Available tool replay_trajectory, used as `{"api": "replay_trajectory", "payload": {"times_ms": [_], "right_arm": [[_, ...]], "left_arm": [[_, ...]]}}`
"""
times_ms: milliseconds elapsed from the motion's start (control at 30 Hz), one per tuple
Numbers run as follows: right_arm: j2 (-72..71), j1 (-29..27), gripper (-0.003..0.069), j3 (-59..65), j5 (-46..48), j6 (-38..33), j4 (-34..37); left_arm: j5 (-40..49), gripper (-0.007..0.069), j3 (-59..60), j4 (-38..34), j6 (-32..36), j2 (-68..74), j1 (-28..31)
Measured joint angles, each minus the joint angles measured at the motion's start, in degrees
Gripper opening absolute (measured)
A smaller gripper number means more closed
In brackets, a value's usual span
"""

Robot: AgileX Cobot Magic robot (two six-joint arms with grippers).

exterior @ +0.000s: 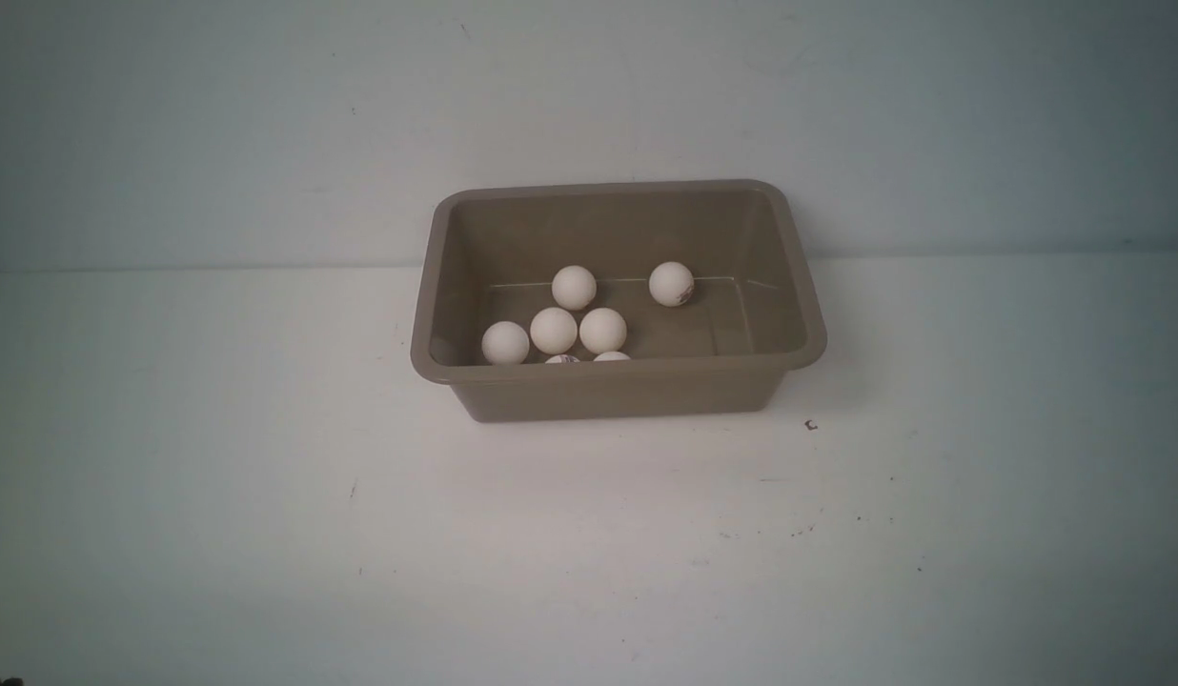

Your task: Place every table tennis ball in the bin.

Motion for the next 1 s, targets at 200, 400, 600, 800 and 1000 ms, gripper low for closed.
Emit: {"api": "replay_trajectory", "payload": {"times_ms": [200, 400, 600, 800, 1000], "right_arm": [[0.0, 0.0, -0.0016, 0.0, 0.0, -1.03, 1.04], [0.0, 0.0, -0.0016, 0.0, 0.0, -1.09, 1.04], [0.0, 0.0, -0.0016, 0.0, 0.0, -1.09, 1.04], [0.0, 0.0, -0.0016, 0.0, 0.0, -1.09, 1.04], [0.0, 0.0, -0.0016, 0.0, 0.0, -1.09, 1.04]], "left_arm": [[0.0, -0.0004, 0.0, 0.0, 0.0, 0.0, 0.0], [0.0, -0.0004, 0.0, 0.0, 0.0, 0.0, 0.0], [0.0, -0.0004, 0.0, 0.0, 0.0, 0.0, 0.0], [0.0, -0.0004, 0.0, 0.0, 0.0, 0.0, 0.0], [0.0, -0.0004, 0.0, 0.0, 0.0, 0.0, 0.0]]}}
